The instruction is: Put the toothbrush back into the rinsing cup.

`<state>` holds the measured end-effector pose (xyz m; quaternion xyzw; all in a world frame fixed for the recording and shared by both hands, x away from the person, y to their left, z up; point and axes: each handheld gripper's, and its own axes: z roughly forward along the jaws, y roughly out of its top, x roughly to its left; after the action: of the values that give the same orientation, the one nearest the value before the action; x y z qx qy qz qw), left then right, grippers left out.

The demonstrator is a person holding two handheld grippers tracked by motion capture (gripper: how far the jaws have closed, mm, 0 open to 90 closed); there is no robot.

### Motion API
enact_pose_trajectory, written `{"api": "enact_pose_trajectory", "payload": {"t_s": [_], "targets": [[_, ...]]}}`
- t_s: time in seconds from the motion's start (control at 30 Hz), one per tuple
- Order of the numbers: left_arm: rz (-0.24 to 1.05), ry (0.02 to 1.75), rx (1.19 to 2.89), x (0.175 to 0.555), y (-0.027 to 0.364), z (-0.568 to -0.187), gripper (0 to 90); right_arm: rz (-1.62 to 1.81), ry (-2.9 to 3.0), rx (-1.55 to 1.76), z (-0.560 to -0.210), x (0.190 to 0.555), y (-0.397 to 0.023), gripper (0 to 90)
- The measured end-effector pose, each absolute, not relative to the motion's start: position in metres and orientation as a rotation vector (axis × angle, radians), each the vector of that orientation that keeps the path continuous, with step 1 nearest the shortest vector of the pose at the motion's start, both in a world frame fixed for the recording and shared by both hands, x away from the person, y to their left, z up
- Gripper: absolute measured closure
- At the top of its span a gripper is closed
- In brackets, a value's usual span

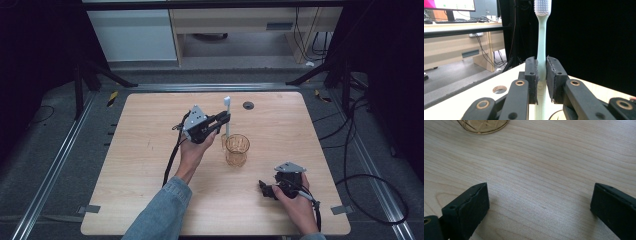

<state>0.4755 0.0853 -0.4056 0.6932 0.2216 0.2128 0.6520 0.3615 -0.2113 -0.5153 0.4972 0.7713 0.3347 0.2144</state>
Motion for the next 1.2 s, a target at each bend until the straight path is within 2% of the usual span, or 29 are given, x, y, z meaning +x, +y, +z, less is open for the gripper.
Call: {"api": "enact_pose_trajectory", "payload": {"t_s": [1.2], "targets": [[0.466, 0.534, 1.614, 0.481, 0.084, -0.43, 78.8, 0.928, 2.14, 1.378, -0.515, 0.362, -0.211, 2.4]]}}
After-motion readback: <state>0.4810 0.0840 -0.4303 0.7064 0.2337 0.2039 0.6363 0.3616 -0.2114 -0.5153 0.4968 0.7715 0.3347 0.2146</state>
